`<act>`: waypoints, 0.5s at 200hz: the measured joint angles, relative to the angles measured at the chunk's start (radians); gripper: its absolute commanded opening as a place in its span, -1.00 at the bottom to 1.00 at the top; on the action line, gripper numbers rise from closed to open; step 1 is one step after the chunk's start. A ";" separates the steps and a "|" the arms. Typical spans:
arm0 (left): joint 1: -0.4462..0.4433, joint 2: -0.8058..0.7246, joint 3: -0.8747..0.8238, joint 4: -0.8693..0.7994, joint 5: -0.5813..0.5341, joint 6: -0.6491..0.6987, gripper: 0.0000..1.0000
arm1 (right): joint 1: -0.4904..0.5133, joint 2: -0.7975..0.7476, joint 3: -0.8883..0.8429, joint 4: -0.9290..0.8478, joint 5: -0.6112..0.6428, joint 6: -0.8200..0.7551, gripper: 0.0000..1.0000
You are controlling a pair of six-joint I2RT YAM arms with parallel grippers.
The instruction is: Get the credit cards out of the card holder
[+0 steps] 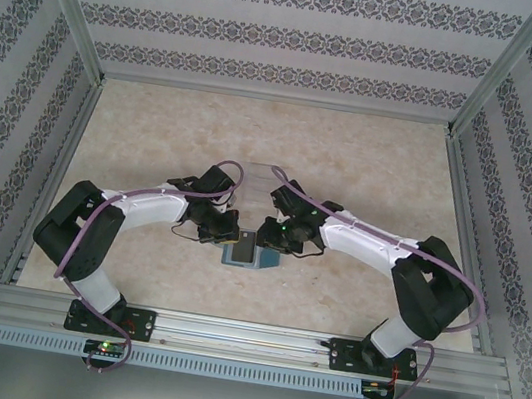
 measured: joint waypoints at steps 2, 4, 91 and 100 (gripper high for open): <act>0.000 0.000 0.000 0.000 0.000 0.000 -0.89 | 0.000 0.000 -0.004 0.005 -0.003 0.003 -0.41; -0.001 0.001 0.000 0.000 0.000 0.000 -0.88 | -0.001 0.000 -0.006 0.009 -0.005 0.003 -0.41; -0.012 0.016 0.000 0.000 0.003 0.000 -0.89 | -0.027 0.032 -0.095 0.237 -0.124 0.069 -0.46; -0.012 0.017 0.000 0.000 0.003 0.000 -0.89 | -0.026 0.035 -0.100 0.255 -0.134 0.076 -0.46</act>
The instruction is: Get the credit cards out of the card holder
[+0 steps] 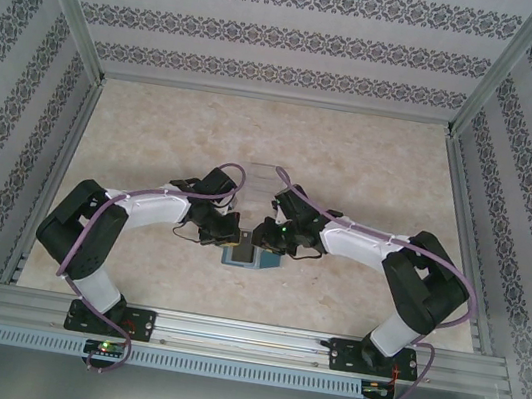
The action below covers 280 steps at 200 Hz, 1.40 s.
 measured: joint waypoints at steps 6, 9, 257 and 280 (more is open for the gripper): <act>0.000 0.001 0.000 0.000 0.000 0.000 -0.89 | 0.000 0.003 -0.002 0.012 -0.007 0.005 -0.46; 0.000 0.002 0.000 0.000 0.000 0.000 -0.89 | 0.000 0.004 -0.003 0.015 -0.010 0.006 -0.46; 0.000 0.015 0.000 0.000 0.000 0.000 -0.91 | 0.000 0.080 0.020 0.029 -0.036 -0.003 -0.37; 0.000 0.015 0.000 -0.001 -0.001 0.000 -0.91 | 0.000 0.079 0.024 0.013 -0.030 -0.014 -0.36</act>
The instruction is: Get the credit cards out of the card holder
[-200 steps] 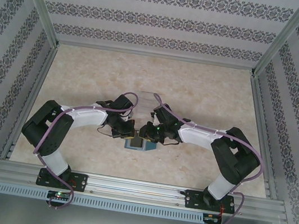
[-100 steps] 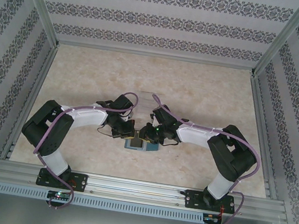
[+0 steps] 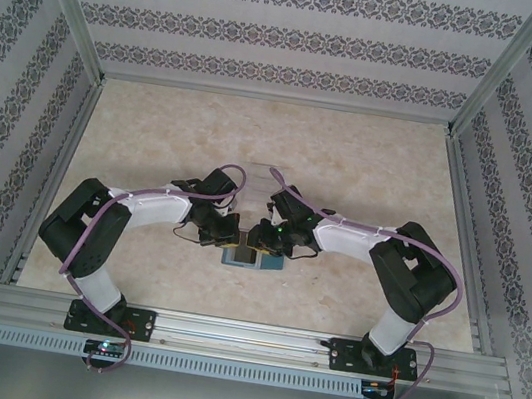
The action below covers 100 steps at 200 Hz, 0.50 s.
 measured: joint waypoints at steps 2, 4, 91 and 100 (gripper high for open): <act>0.000 0.000 0.000 0.000 0.000 0.000 -0.91 | 0.000 0.000 0.000 -0.001 0.000 -0.001 -0.36; 0.000 0.000 0.000 0.000 0.000 0.000 -0.91 | 0.000 0.000 0.000 -0.002 0.001 0.000 -0.36; -0.011 0.000 0.034 -0.031 -0.016 0.001 -0.91 | -0.006 -0.032 0.002 -0.047 0.015 -0.005 -0.33; -0.018 0.000 0.043 -0.035 -0.017 0.001 -0.92 | -0.006 -0.036 0.002 -0.049 0.015 -0.005 -0.33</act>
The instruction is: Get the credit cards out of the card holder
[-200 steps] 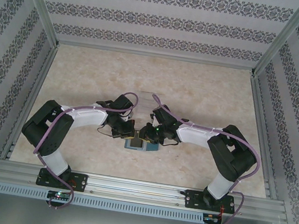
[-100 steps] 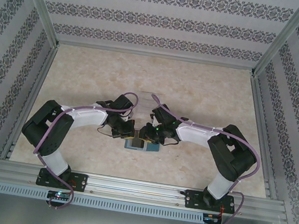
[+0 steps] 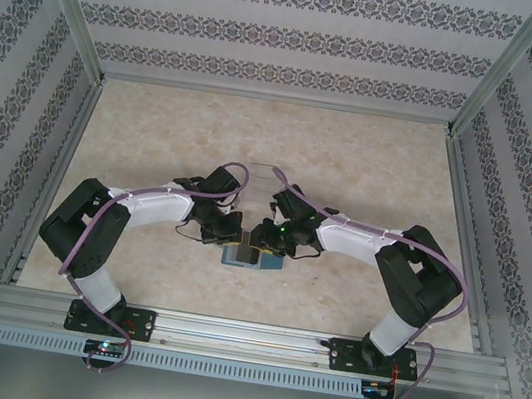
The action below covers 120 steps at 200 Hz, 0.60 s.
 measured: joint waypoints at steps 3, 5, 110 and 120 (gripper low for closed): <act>-0.001 0.000 0.003 -0.001 -0.001 0.000 -0.91 | 0.000 -0.001 0.000 0.000 0.000 0.000 -0.32; -0.003 0.000 0.005 -0.001 -0.001 0.000 -0.92 | 0.000 -0.002 0.000 0.000 0.000 0.000 -0.32; -0.041 0.055 0.062 -0.057 -0.042 0.025 -0.92 | -0.019 -0.010 -0.019 0.002 -0.001 -0.003 -0.31; -0.041 0.058 0.062 -0.064 -0.048 0.030 -0.92 | -0.021 -0.010 -0.024 0.005 -0.001 -0.003 -0.31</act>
